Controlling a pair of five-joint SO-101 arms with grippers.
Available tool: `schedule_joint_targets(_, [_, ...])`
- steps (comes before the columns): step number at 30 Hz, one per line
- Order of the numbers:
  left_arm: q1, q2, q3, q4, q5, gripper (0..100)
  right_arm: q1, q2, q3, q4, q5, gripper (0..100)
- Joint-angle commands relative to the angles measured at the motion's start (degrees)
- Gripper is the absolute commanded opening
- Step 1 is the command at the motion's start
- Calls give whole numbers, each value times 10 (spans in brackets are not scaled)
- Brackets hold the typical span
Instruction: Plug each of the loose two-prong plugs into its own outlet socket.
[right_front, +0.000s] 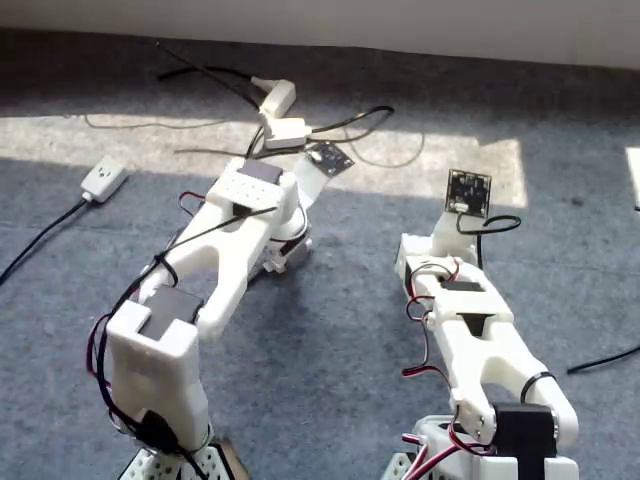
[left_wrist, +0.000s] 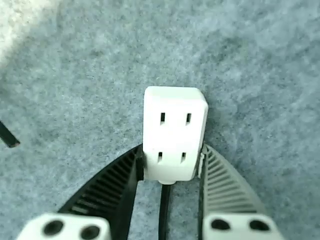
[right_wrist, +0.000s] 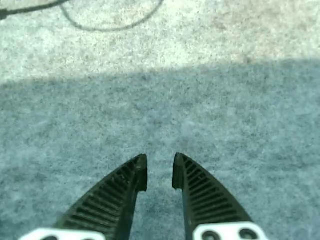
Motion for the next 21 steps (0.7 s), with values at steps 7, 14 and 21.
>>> schedule_joint_targets(7, [-34, 76, -358, 280, 9, 191, -1, -2, -27, -11, -1, 100])
schedule_joint_targets(14, [38, 1, -398, 324, 10, 194, -1, -2, -27, -11, -1, 100])
schedule_joint_targets(21, [51, -5, -364, 324, 14, 194, 0, -2, -27, -11, -1, 100])
